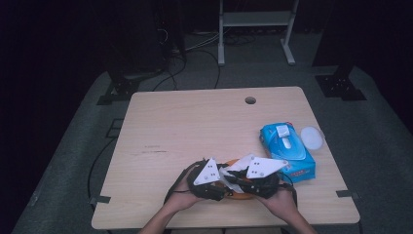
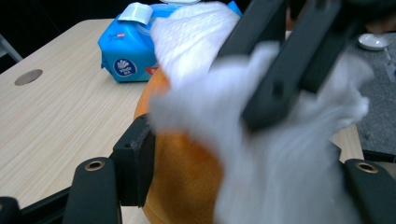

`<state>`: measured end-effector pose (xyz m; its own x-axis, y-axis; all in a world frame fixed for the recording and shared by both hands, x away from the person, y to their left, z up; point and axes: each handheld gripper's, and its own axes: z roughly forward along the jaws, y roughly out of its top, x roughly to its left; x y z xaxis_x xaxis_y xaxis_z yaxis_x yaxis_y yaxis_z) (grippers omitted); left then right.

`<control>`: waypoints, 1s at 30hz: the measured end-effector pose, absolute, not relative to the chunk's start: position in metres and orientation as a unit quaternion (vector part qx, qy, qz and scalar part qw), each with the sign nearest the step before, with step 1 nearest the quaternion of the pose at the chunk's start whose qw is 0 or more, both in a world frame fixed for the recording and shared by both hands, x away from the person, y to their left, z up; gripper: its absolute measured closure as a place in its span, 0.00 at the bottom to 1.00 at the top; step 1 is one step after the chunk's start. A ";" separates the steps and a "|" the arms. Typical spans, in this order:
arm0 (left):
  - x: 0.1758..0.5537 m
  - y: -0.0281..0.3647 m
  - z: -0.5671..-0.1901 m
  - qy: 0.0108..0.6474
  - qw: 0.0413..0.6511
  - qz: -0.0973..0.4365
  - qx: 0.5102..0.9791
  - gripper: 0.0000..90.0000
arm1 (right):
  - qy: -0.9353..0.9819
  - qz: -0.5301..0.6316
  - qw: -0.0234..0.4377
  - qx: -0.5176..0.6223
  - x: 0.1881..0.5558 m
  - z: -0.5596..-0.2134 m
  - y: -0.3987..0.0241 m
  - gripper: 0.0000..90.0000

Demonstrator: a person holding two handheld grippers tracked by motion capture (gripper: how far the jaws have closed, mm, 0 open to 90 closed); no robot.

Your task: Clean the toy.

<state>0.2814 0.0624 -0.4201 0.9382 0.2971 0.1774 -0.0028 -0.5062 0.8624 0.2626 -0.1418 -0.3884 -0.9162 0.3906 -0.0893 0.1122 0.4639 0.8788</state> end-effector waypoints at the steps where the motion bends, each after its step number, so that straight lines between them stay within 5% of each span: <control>1: 0.281 0.062 -0.420 0.086 0.489 0.153 0.854 0.37 | 0.844 0.496 0.140 0.149 0.263 -0.388 -0.142 0.91; 13: 0.286 0.068 -0.426 0.095 0.494 0.140 0.853 0.37 | 0.828 0.497 0.146 0.215 0.283 -0.392 -0.180 0.91; 23: 0.288 0.072 -0.428 0.088 0.483 0.143 0.859 0.37 | 0.837 0.497 0.144 0.176 0.270 -0.392 -0.156 0.91; 30: 0.297 0.084 -0.435 0.116 0.490 0.117 0.856 0.37 | 0.830 0.492 0.149 0.215 0.283 -0.396 -0.183 0.91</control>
